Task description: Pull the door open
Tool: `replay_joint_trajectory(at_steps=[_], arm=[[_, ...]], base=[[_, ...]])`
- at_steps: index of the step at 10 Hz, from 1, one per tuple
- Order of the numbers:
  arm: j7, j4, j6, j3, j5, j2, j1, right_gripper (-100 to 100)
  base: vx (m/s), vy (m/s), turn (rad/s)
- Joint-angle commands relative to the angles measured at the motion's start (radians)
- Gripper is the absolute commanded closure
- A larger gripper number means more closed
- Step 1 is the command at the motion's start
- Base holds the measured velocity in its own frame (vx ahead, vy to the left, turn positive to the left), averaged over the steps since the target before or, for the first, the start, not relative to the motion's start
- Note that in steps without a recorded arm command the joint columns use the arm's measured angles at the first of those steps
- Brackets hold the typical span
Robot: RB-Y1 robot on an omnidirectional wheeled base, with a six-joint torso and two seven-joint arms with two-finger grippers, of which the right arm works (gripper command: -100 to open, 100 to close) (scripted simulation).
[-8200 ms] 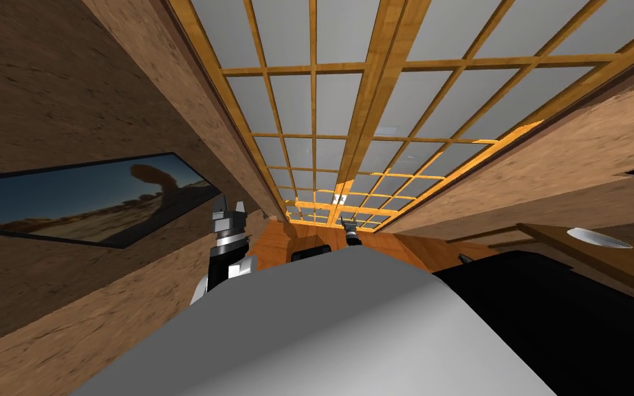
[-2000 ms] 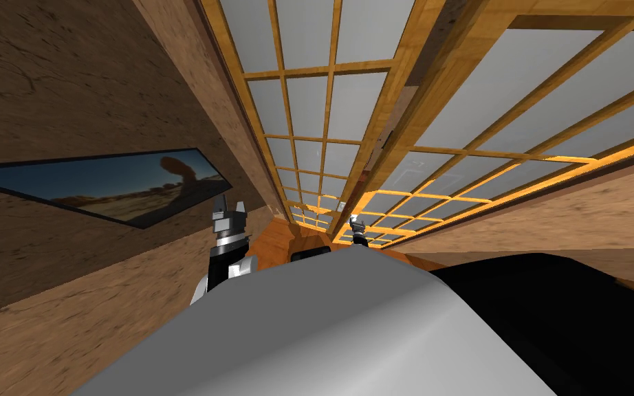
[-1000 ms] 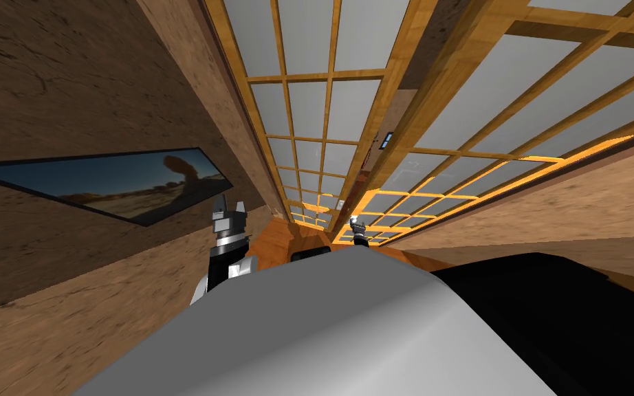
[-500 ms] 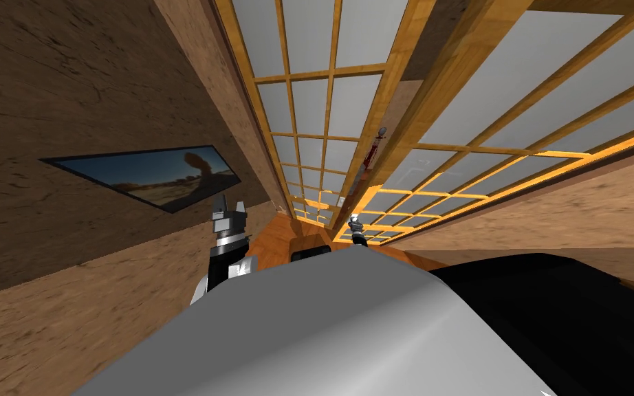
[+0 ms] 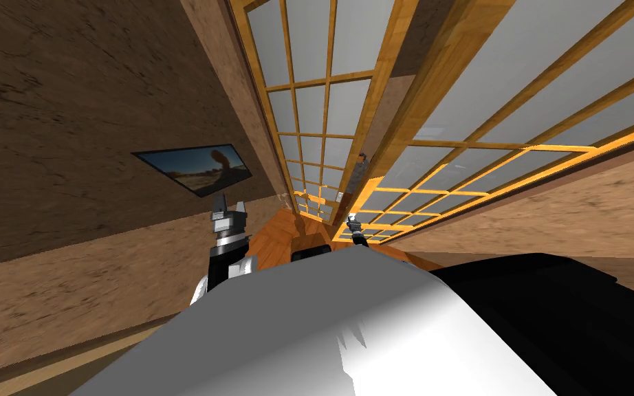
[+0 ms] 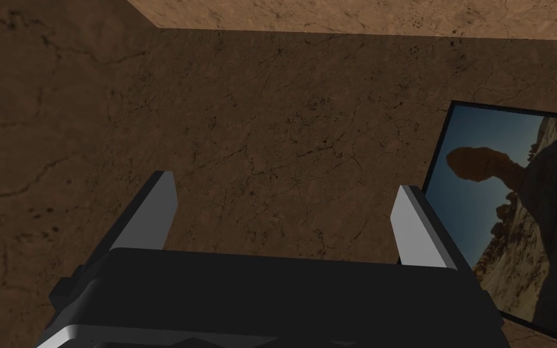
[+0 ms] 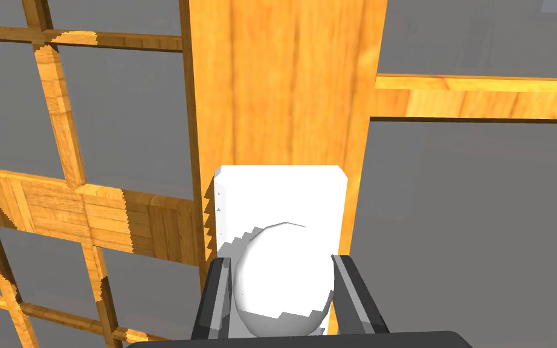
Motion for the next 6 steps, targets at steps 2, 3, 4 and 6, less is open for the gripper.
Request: replay_joint_trajectory(at_steps=[2,3,4,6], arm=[[-0.043,-0.035,-0.008,0.043,0.028,-0.038,0.008,100],[-0.054,-0.042,-0.01,0.056,0.036,-0.045,0.009,100],[-0.045,-0.032,-0.005,0.047,0.031,-0.037,0.002,100],[-0.077,-0.036,-0.031,0.082,0.046,-0.06,0.021,100]], base=[[-0.244,-0.049,0.163],[-0.264,-0.055,0.108],[-0.117,-0.023,0.035],[-0.186,-0.021,0.108]])
